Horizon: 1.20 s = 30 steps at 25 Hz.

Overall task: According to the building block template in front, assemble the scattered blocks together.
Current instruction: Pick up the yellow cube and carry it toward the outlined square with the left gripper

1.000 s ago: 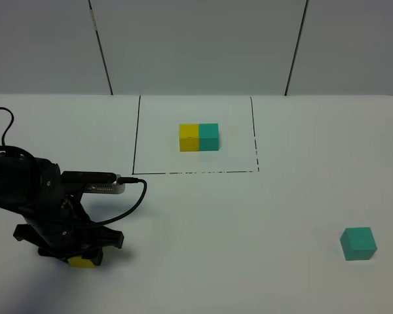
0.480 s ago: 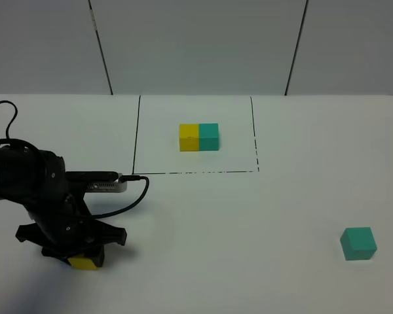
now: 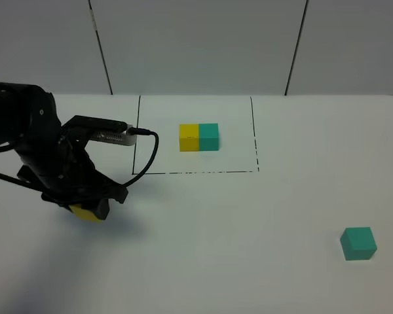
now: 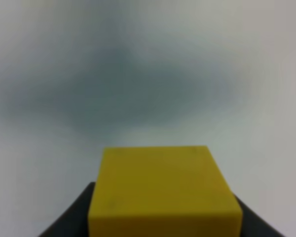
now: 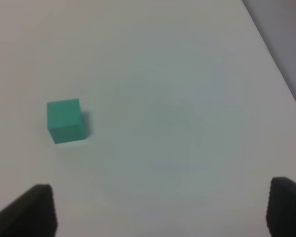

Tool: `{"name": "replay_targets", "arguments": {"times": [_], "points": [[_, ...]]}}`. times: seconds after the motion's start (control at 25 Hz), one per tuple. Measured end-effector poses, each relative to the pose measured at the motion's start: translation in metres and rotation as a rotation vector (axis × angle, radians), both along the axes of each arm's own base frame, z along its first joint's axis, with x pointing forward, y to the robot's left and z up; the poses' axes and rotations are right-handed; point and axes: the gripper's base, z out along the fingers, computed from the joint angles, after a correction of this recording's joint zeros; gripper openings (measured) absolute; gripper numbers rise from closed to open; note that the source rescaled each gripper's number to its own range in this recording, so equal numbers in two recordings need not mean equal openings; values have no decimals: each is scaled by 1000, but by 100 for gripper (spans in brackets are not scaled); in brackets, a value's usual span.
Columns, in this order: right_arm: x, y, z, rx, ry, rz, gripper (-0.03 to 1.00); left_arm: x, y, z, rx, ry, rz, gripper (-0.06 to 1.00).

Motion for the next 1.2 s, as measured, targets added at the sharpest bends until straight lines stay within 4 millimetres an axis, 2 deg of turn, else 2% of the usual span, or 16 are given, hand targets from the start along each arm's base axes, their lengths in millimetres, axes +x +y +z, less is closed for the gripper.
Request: {"name": "replay_targets", "arguments": {"times": [0.2,0.36,0.6,0.72,1.0,1.2], "points": [[0,0,0,0,0,0,72,3,-8,9,2,-42,-298,0],[0,0,0,0,0,0,72,3,-23,17,17,-102,-556,0],[0,0,0,0,0,0,72,11,-44,34,16,-208,-653,0],[0,0,0,0,0,0,72,16,-53,36,22,-218,-683,0],[0,0,0,0,0,0,72,24,-76,14,106,-136,-853,0],[0,0,0,0,0,0,72,26,-103,-5,143,-113,-1002,0]]}}
